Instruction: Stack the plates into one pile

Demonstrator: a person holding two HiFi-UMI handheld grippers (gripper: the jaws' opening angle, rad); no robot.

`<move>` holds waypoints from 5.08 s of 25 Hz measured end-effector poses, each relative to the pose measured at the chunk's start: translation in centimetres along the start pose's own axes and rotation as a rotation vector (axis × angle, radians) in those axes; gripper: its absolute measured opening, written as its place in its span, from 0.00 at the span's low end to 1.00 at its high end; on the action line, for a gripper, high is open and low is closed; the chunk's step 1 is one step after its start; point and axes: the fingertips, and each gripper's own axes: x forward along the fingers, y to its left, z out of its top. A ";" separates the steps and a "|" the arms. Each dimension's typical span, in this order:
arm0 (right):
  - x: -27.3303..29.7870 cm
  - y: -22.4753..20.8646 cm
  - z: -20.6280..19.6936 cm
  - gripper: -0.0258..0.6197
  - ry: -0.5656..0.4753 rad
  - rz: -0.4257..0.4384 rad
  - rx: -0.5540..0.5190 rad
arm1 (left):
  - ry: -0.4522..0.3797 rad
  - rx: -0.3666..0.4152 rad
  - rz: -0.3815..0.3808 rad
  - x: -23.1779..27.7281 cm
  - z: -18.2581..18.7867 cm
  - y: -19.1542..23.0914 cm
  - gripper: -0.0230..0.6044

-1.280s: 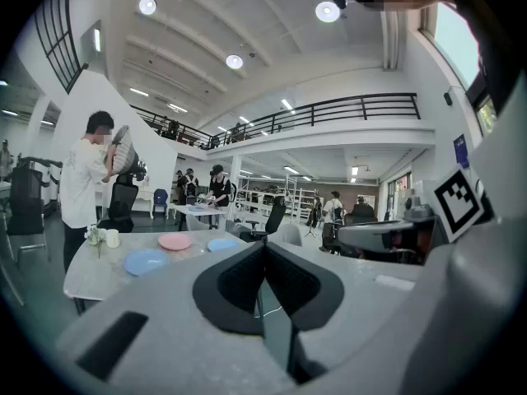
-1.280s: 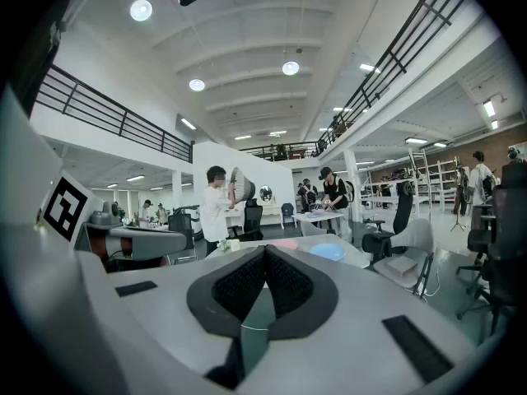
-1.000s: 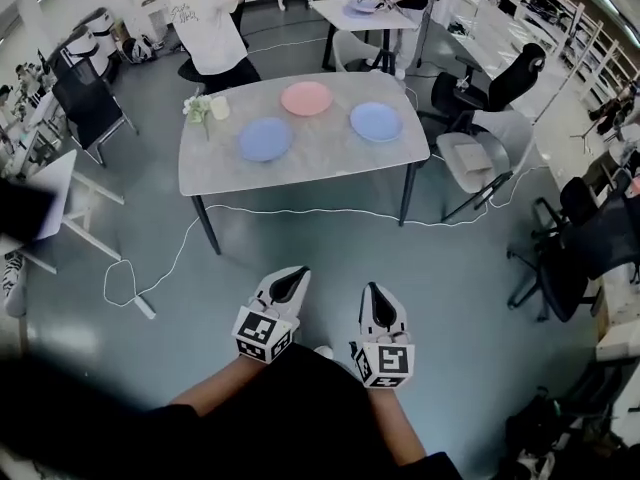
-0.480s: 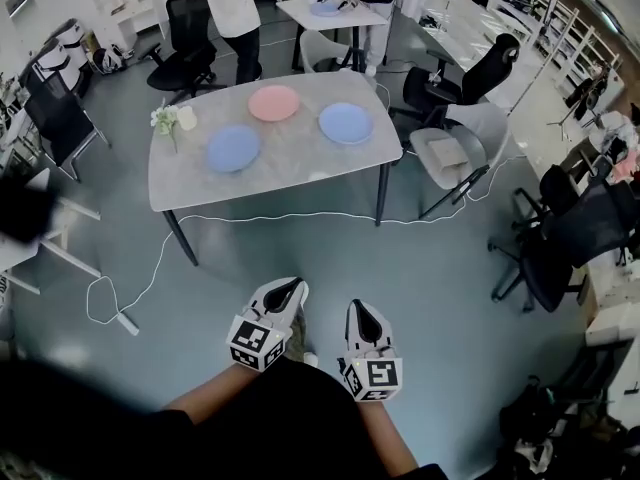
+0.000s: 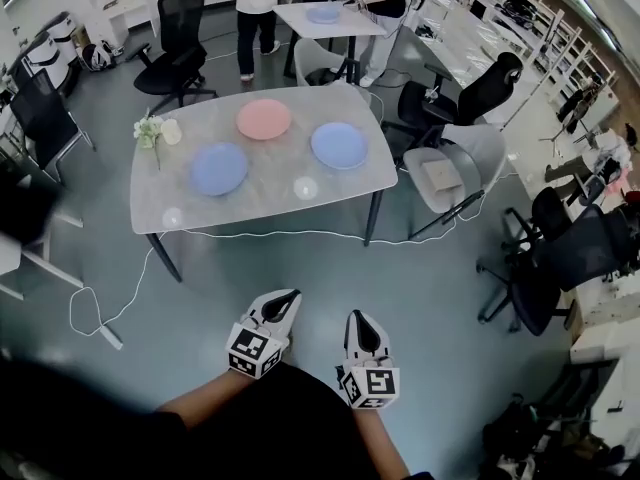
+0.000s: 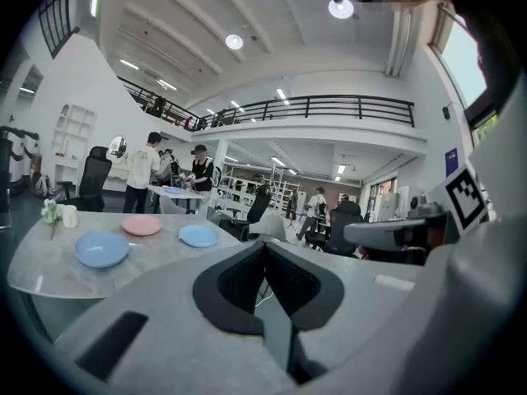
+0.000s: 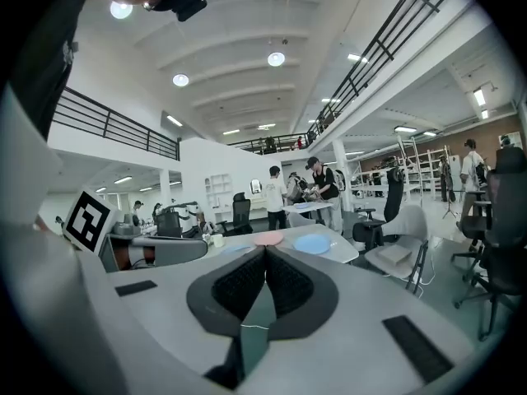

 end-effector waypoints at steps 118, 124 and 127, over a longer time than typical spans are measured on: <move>67.4 -24.4 -7.3 0.08 0.605 0.017 0.129 | 0.430 -0.707 0.388 38.3 -5.1 51.0 0.12; 67.1 -17.5 -6.7 0.07 0.548 -0.064 0.257 | 0.379 -0.697 0.370 32.0 -3.7 54.6 0.12; 67.3 -14.8 -6.2 0.07 0.538 -0.091 0.246 | 0.367 -0.680 0.363 29.8 -3.2 56.2 0.12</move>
